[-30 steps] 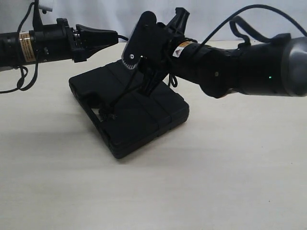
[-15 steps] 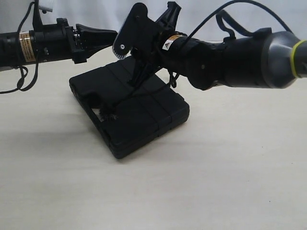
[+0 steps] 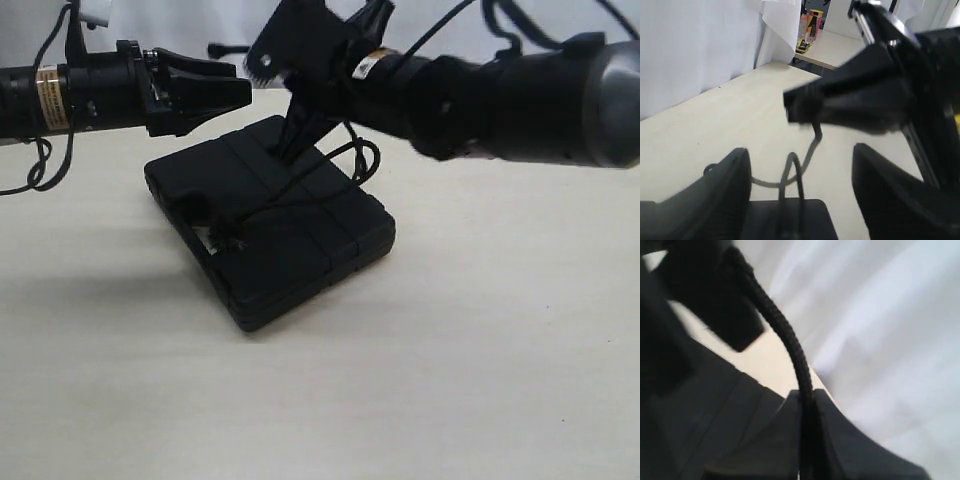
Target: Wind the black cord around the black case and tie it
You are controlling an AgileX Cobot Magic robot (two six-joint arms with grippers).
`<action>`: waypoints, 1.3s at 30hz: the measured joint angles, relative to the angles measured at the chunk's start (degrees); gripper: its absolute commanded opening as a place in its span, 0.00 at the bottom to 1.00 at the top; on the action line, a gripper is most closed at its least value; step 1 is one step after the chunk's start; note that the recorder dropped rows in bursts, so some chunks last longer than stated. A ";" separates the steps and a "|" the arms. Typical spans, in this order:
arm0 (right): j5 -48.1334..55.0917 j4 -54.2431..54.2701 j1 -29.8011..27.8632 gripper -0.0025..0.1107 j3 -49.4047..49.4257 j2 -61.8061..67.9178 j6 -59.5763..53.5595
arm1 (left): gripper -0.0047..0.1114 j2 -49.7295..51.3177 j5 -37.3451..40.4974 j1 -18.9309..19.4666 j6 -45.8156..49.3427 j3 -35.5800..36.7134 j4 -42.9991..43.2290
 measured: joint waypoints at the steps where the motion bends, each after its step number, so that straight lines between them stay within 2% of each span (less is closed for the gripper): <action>1: 0.08 1.79 -0.98 0.06 0.00 -1.34 0.00 | 0.54 -1.03 0.00 0.44 -2.71 0.00 1.27; 5: 0.02 8.67 -6.12 0.06 -0.08 -5.96 0.03 | 0.54 -6.94 3.67 2.26 -13.41 0.00 9.94; 7: 0.17 10.30 -8.95 0.06 -0.13 -7.33 0.14 | 0.54 -9.93 10.57 2.03 -22.08 -0.27 17.04; 9: 0.40 10.93 -11.34 0.06 -0.13 -7.67 0.44 | 0.54 -11.09 17.76 1.34 -30.30 -0.14 20.47; 12: 1.71 11.34 -14.15 0.06 -0.13 -7.56 2.53 | 0.54 -11.04 25.35 -0.45 -38.30 1.36 22.46; 15: 3.33 11.48 -16.27 0.06 -0.13 -7.56 4.00 | 0.54 -10.55 29.52 -1.77 -41.06 2.99 23.00; 19: 5.59 11.48 -18.00 0.06 -0.13 -7.56 4.55 | 0.51 -9.06 30.61 -2.34 -46.00 4.79 23.00; 25: 8.06 11.48 -18.27 0.06 -0.13 -7.56 4.55 | 0.35 -6.63 30.75 -2.34 -50.37 5.66 23.42; 31: 11.54 11.48 -18.37 0.06 -0.13 -7.56 4.55 | 0.35 -6.50 31.93 -2.34 -46.61 5.54 23.42; 33: 12.10 11.48 -18.37 0.06 -0.13 -7.56 4.55 | 0.35 -6.50 30.79 -2.34 -45.14 4.28 23.42; 34: 12.35 11.48 -18.37 0.06 -0.13 -7.56 4.55 | 0.35 -6.50 27.43 -2.34 -44.36 1.52 23.50; 36: 12.35 11.48 -18.37 0.06 -0.13 -7.56 4.55 | 0.29 -7.25 21.58 -2.84 -43.99 -3.92 23.50; 39: 12.21 11.48 -18.37 0.06 -0.13 -7.56 4.55 | 0.04 -9.44 20.10 -6.31 -45.47 -11.23 23.50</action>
